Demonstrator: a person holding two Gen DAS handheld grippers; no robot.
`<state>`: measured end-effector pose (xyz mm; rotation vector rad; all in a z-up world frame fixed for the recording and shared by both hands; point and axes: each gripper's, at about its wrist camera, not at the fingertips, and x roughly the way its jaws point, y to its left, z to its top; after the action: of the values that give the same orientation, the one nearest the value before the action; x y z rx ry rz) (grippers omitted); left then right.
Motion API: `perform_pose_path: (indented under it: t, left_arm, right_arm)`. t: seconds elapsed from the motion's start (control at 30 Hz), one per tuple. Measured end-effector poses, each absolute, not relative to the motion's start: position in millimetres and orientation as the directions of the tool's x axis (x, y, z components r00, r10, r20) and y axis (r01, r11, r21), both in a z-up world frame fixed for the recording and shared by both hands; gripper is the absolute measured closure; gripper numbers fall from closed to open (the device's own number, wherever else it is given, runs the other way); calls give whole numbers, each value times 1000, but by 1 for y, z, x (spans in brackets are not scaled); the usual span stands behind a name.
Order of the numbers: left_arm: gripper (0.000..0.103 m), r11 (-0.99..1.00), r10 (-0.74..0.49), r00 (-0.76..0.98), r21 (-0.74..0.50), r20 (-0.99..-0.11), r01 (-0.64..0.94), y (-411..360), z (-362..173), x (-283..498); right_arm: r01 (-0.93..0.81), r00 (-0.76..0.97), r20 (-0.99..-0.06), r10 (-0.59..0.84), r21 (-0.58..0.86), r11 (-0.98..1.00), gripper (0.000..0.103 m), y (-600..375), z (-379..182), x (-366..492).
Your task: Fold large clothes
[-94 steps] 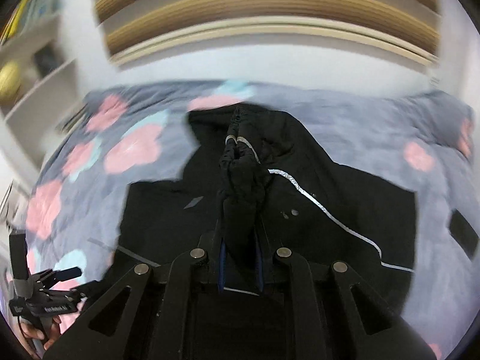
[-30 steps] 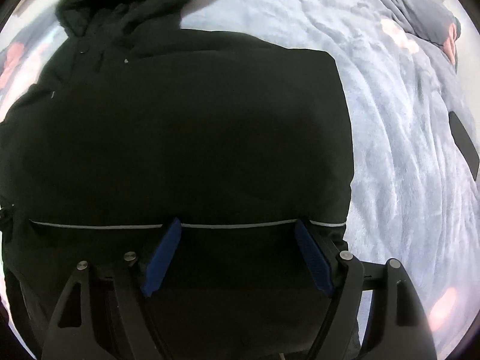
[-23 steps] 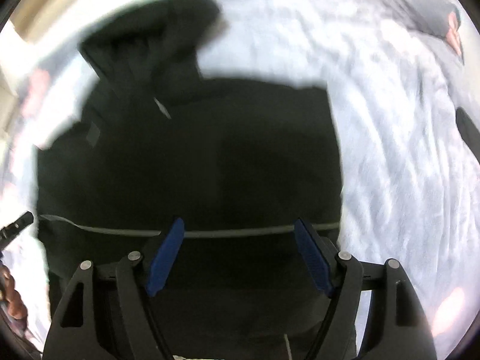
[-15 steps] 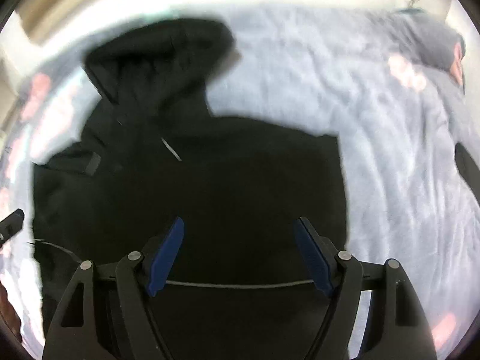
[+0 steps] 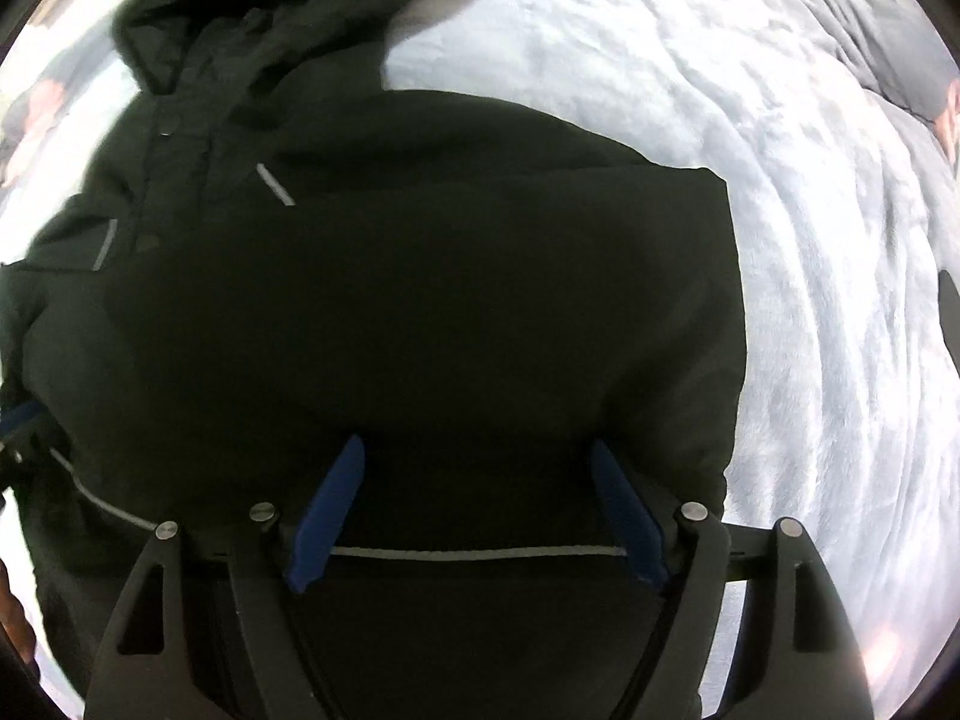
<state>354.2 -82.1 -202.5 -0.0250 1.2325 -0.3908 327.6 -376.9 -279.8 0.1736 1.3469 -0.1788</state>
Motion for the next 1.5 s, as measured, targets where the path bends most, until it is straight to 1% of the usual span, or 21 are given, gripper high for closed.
perform_pose_path:
  t: [0.17,0.33,0.4,0.47,0.57,0.77,0.8,0.87,0.93,0.97,1.0,1.03,1.07,1.13,1.2,1.27,1.3,1.33,1.4,1.43,1.5]
  left_arm:
    - [46,919,-367,399,-260,-841,296,-76,-143,405]
    - [46,931,-344,480,-229,-807,283,-100,-126,471]
    - [46,931,-355,483,-253,-801,265,-103,-126,499]
    - [46,925,-371,484,-273,-792,263,-115,-130,524]
    - [46,928,-361,472,-260,-805,266,-125,-139,550]
    - [46,968,-202,415,-117,-887,221,-146,-186,592]
    - [46,967,-214,417,-131,-883,218,-146,-189,595]
    - [47,968,-228,423,-157,-877,198,-141,-191,603]
    - [75,965,-251,433,-185,-866,188,-134,-189,606]
    - [94,956,-289,412,-233,-864,181,-126,-188,611]
    - [94,942,-336,406,-294,-850,163,-115,-186,613]
    - [94,923,-383,411,-356,-827,144,-103,-183,613]
    - [94,885,-456,410,-450,-790,119,-82,-180,611]
    - [94,823,-546,401,-562,-736,88,-58,-185,600]
    - [94,831,-536,375,-550,-757,77,-54,-201,593]
    - [92,860,-494,321,-509,-808,44,-53,-238,592]
    - [89,853,-504,276,-522,-818,9,-49,-259,594]
    - [88,818,-553,242,-575,-798,-27,-42,-282,594]
    - [88,722,-655,267,-690,-707,-56,-26,-298,592]
    - [87,702,-675,266,-710,-688,-54,-24,-298,591]
    - [82,748,-641,270,-664,-718,12,-31,-286,587]
  right_arm:
    - [233,339,-937,84,170,958,22,-396,-233,337]
    - [206,501,-863,58,184,961,22,-408,-188,386]
    - [189,556,-829,66,203,961,22,-414,-176,411]
    - [203,587,-809,26,178,963,22,-422,-170,444]
    - [222,603,-798,27,199,955,22,-432,-172,482]
    - [245,563,-826,12,181,953,22,-436,-190,517]
    - [249,555,-832,3,169,954,26,-433,-198,521]
    - [247,531,-847,-3,151,957,40,-431,-209,532]
    - [235,517,-856,3,145,961,57,-427,-219,539]
    - [228,514,-858,-5,131,965,61,-425,-222,542]
    - [223,512,-859,-25,104,969,80,-425,-223,543]
    - [224,518,-854,-38,92,970,90,-428,-221,540]
    - [214,553,-833,7,150,965,91,-436,-215,534]
    - [186,620,-778,107,279,942,94,-451,-201,516]
    - [164,637,-759,135,305,938,94,-449,-200,508]
    - [152,597,-797,94,227,962,94,-435,-215,513]
    - [154,573,-816,77,200,968,94,-431,-227,516]
    - [167,534,-842,77,194,967,94,-431,-246,521]
    - [202,456,-878,145,260,944,94,-440,-288,526]
    - [214,433,-883,181,296,931,93,-444,-303,526]
    - [210,443,-870,216,334,919,91,-448,-309,525]
